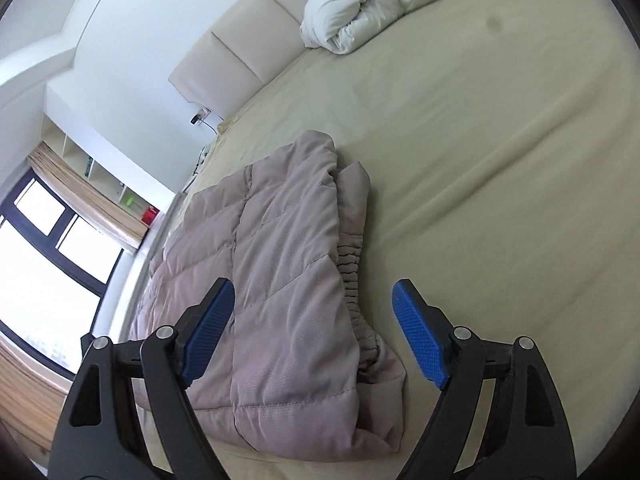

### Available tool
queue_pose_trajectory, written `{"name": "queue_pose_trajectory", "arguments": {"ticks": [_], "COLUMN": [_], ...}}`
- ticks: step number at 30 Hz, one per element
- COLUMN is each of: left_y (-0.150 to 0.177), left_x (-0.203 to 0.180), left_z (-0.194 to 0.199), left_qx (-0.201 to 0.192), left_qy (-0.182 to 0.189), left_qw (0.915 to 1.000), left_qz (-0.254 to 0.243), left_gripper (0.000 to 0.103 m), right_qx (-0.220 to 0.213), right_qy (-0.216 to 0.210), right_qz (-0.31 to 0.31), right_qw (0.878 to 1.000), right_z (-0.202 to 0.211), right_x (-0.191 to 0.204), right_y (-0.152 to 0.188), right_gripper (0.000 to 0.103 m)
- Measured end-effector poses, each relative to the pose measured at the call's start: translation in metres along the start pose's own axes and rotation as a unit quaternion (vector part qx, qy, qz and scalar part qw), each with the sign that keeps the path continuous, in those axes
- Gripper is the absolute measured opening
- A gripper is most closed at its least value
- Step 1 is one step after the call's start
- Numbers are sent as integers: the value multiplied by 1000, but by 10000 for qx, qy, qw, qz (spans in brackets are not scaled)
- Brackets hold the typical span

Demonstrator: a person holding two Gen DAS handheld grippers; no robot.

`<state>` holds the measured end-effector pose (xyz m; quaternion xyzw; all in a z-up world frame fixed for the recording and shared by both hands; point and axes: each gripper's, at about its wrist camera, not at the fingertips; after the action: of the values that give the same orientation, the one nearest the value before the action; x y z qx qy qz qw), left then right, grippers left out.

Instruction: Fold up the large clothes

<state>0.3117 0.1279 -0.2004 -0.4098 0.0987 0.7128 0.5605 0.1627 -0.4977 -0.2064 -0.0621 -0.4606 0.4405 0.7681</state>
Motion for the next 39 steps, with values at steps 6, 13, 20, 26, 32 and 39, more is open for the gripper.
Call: {"name": "queue_pose_trajectory", "arguments": {"ticks": [6,13,20,26,32,39], "left_y": [-17,-32,-35,-35,-31,-28], "left_x": [-4,-14,-15,-9,-10,6], "left_z": [-18,-43,-52,-53,-60,-62], "left_qx": [302,740,1125,1258,1450,1436], "left_qy": [161,535,888,1112,1482,1745], "left_qw": [9994,9957,9894,9857,9782,9741], "left_qz": [-99,-141,-235,-165,-136,4], "left_gripper": [94,94,91,85,70,64], "right_qx": [739,1235,1767,2051,2201,2275], "right_qy": [-246,-1005,-1042,-988,-1036,-1183], "right_qz": [-431,-559,-304,-87,189,256], "right_qw": [9960,9857,9783,9737,9698,9662], "right_z": [-33,-63,-106,-139,-146,-144], "right_x": [-45,-51,-31,-10,3,3], "right_y": [-21,-39,-55,-64,-63,-52], "right_gripper": [81,81,81,83,79,75]}}
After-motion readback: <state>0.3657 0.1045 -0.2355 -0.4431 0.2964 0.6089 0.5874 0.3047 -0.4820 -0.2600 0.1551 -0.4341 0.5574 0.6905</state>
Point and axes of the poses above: each gripper's, at about its wrist camera, not at the fingertips, and z roughly against the way its jaws point, x to its left, y to its underside, and after that the axes turned 1 degree about -z, right-handed
